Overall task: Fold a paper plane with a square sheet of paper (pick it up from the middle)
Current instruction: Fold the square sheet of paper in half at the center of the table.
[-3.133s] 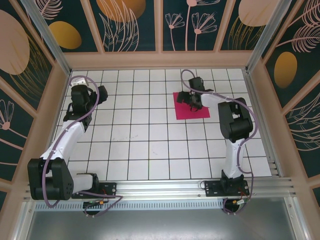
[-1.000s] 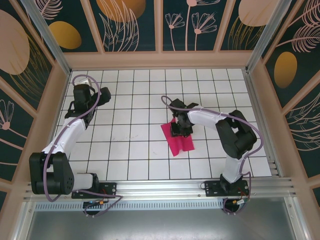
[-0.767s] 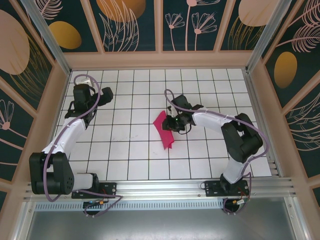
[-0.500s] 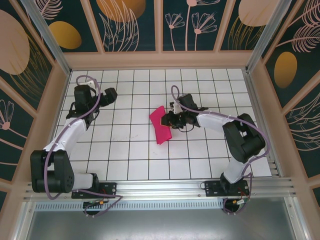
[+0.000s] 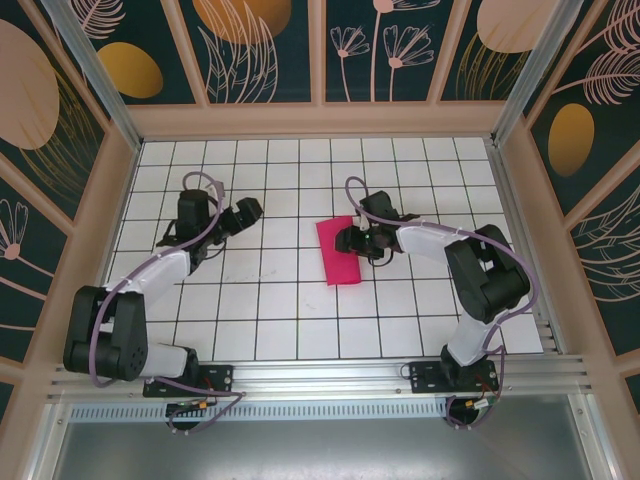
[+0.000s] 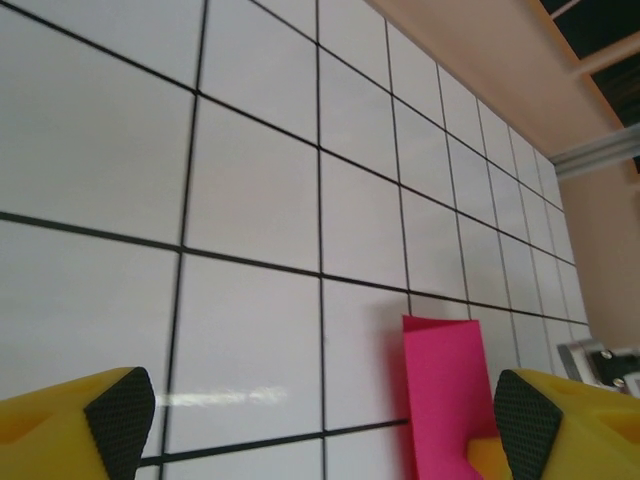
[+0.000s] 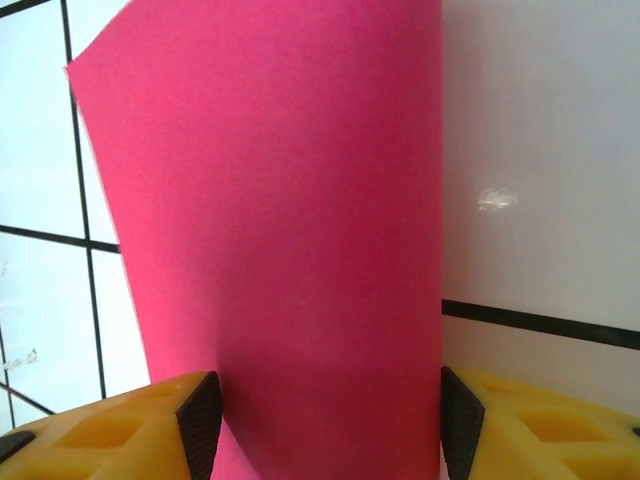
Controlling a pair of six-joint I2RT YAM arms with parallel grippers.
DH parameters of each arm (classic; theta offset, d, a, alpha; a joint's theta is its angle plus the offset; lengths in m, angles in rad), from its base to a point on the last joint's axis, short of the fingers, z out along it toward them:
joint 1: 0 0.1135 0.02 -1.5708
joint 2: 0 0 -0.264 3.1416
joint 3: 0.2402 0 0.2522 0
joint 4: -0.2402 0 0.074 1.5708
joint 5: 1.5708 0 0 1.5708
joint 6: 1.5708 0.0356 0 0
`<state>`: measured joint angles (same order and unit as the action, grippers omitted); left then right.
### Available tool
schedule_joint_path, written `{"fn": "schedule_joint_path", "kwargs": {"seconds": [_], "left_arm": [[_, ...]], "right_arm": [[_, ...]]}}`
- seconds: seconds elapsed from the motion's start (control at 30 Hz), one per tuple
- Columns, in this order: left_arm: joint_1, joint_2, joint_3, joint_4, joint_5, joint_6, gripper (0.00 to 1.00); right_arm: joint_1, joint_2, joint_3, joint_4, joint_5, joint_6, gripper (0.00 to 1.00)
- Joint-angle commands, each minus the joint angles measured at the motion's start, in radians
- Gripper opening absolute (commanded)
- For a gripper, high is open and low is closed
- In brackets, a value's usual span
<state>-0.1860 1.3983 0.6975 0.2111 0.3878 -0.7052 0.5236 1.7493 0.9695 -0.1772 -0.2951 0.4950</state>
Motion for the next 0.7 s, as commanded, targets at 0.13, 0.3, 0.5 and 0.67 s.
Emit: {"fn": "schedule_joint_path", "kwargs": {"seconds": [0.13,0.3,0.5,0.67], "left_arm": [[-0.140,0.079,-0.035,0.151,0.079,-0.158,0.89],[-0.238,0.165,-0.032,0.273,0.132,-0.242,0.84],[-0.335,0.301,0.006,0.435,0.189,-0.332,0.72],[-0.380,0.402,0.056,0.467,0.199,-0.352,0.62]], "right_arm": [[-0.006,-0.011,-0.006,0.031,0.035,0.024,0.61],[-0.033,-0.030,-0.045,0.071,0.007,0.073,0.60],[-0.065,-0.087,-0.115,0.149,-0.047,0.110,0.60],[-0.076,-0.108,-0.142,0.166,-0.062,0.123,0.60]]}}
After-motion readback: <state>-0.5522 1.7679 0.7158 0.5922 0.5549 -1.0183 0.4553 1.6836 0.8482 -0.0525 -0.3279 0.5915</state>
